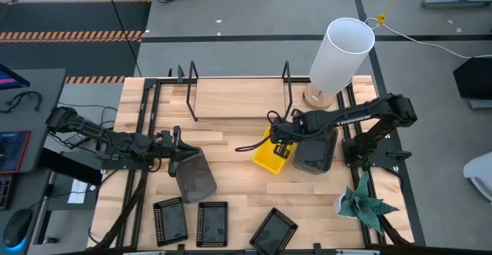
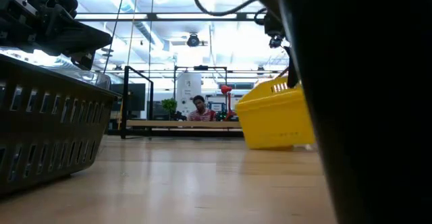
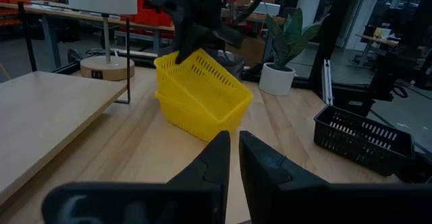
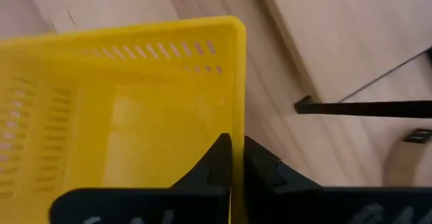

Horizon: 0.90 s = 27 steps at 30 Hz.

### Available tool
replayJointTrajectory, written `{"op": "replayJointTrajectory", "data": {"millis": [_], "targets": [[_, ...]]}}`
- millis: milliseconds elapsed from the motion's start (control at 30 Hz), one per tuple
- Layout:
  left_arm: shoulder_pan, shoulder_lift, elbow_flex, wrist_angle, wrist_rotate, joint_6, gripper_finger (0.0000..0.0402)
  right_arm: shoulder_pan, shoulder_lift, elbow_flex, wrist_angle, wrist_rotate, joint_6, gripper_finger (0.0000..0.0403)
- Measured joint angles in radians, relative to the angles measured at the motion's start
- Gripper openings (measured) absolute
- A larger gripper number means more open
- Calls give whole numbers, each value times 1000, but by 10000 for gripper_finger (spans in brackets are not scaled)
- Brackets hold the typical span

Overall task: Stack baskets on shelf by color
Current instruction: Stack the left yellow bin on the yellow bins, then put the stacked yellow bins on the shelf

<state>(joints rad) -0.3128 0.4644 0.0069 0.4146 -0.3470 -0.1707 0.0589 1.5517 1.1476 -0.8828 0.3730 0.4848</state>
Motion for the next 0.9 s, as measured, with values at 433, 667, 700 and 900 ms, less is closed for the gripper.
{"op": "replayJointTrajectory", "data": {"millis": [433, 667, 700, 900], "targets": [[0, 0, 0, 0, 0, 0, 33, -3, 0, -72, 111, -138, -34, 93], [0, 0, 0, 0, 0, 0, 40, -38, 1, 53, -37, -127, -63, 171], [0, 0, 0, 0, 0, 0, 41, -38, 1, 71, -34, -128, -67, 179], [0, 0, 0, 0, 0, 0, 34, 47, 14, 96, 118, -177, -39, 198]]}}
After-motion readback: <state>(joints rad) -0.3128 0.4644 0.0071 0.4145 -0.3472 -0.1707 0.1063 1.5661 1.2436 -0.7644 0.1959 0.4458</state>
